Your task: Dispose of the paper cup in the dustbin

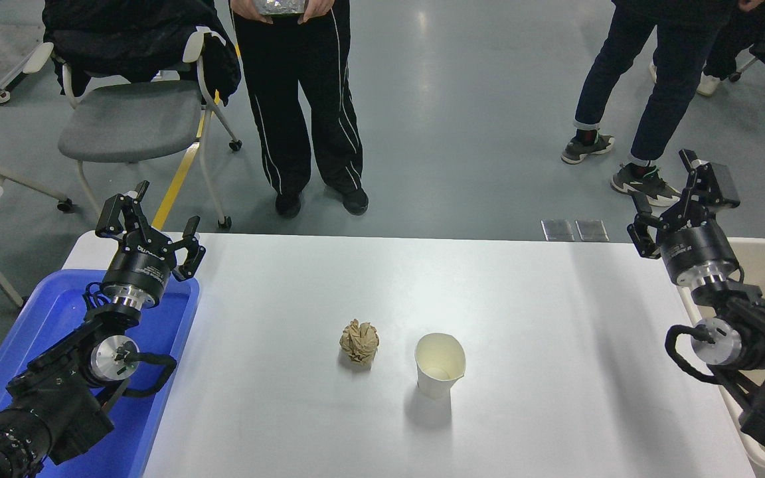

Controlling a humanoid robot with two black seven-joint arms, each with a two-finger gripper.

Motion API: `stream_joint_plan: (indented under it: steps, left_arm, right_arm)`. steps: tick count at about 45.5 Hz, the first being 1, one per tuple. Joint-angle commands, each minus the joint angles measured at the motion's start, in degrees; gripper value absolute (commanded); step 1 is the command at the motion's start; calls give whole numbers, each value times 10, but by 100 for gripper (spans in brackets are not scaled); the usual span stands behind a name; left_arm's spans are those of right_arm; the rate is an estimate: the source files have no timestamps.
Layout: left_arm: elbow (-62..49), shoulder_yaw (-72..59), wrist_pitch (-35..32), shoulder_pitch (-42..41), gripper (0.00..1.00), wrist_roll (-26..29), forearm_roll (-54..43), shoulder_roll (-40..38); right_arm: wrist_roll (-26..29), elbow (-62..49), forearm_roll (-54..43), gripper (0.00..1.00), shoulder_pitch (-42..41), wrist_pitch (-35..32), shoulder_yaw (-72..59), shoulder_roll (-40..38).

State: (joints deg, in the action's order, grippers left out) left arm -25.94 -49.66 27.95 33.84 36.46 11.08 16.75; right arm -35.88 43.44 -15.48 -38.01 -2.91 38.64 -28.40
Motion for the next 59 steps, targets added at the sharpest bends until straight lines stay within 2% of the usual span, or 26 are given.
stream_joint_plan:
  steps: [1,7,16,22,28,41,59]
  left_arm:
    - [0,0,0,0,100,0,0,0]
    - [0,0,0,0,100,0,0,0]
    - [0,0,0,0,100,0,0,0]
    - [0,0,0,0,100,0,0,0]
    - [0,0,0,0,100,0,0,0]
    - [0,0,0,0,100,-1,0,0]
    - [0,0,0,0,100,0,0,0]
  right_arm:
    - [10,-3,-1,100,-115,1,-205,-54]
    - [34,-2,-10,100,-201,-4,-347,-66]
    - [113,3,-58,100,-348,-11,-571,-58]
    - [143,4,-103,100,-444,-55,-721,-20]
    - [150,9,-150,100,-509,-80,-824,13]
    - [150,67,-292,100,-541,-107,-849,87]
    - [149,95,-300,100,-553,-118,-850,201]
